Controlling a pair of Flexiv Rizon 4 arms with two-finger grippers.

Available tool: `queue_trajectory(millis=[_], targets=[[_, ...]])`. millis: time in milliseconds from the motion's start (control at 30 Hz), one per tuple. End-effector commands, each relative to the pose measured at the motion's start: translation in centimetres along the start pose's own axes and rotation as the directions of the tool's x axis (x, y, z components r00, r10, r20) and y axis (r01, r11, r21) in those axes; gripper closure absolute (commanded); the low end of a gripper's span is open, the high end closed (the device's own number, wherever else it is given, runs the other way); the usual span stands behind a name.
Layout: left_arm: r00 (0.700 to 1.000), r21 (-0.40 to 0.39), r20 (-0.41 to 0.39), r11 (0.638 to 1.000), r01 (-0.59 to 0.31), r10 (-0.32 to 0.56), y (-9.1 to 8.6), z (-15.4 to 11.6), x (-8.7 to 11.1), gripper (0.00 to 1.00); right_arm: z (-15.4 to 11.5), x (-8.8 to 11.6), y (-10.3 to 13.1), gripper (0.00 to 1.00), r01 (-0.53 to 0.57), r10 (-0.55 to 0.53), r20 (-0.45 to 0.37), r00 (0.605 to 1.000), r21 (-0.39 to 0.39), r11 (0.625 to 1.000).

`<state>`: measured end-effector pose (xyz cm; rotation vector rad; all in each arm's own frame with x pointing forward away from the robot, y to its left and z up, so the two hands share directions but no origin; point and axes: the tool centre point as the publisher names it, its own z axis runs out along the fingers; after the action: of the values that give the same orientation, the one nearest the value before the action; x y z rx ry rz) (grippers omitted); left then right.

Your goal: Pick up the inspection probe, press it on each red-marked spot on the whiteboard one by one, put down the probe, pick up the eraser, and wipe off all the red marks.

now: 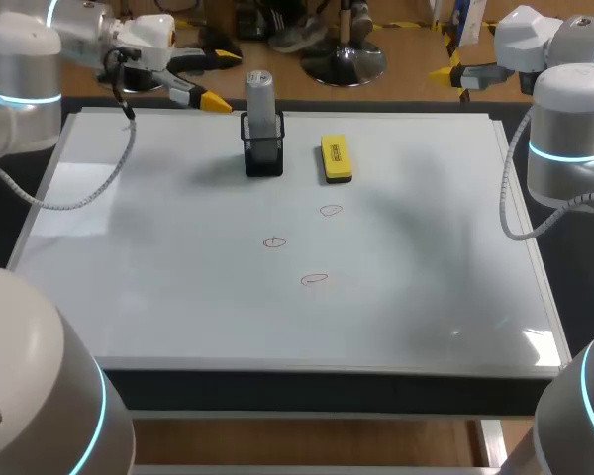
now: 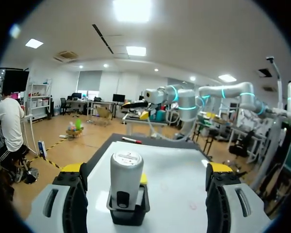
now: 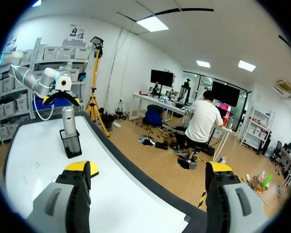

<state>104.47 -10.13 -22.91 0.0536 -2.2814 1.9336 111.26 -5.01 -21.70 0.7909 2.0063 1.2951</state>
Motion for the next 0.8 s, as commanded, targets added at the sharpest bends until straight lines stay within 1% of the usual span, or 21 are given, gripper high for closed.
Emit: queue_trajectory(millis=[33, 133, 200, 400, 600, 800], targets=[[0.999, 0.018, -0.042, 1.000, -0.005, 0.006, 0.6, 0.7, 0.1, 0.00, 0.0, 0.0, 0.0, 0.00, 0.000, 0.000, -0.001, 1.000, 0.000, 1.000], [0.999, 0.016, -0.039, 1.000, -0.009, 0.009, 1.0, 1.5, 0.5, 0.00, 0.0, 0.0, 0.0, 0.00, 0.000, 0.000, -0.001, 1.000, 0.000, 1.000], [0.999, 0.018, -0.026, 0.999, -0.029, 0.029, 1.4, 2.0, 0.6, 0.00, 0.0, 0.0, 0.0, 0.00, 0.000, 0.000, -0.001, 1.000, 0.000, 1.000], [0.997, 0.034, 0.031, 0.997, -0.065, 0.064, 2.6, 3.0, 0.9, 0.00, 0.0, 0.0, 0.0, 0.00, 0.000, 0.000, -0.001, 1.000, 0.000, 1.000], [0.995, 0.032, 0.059, 0.996, -0.077, 0.075, 3.4, 3.8, 0.2, 0.00, 0.0, 0.0, 0.0, 0.00, 0.000, 0.000, -0.001, 1.000, 0.000, 1.000], [0.995, 0.038, 0.057, 0.996, -0.085, 0.083, 3.8, 4.4, -1.1, 0.00, 0.0, 0.0, 0.0, 0.00, 0.000, 0.000, -0.001, 1.000, 0.000, 1.000]])
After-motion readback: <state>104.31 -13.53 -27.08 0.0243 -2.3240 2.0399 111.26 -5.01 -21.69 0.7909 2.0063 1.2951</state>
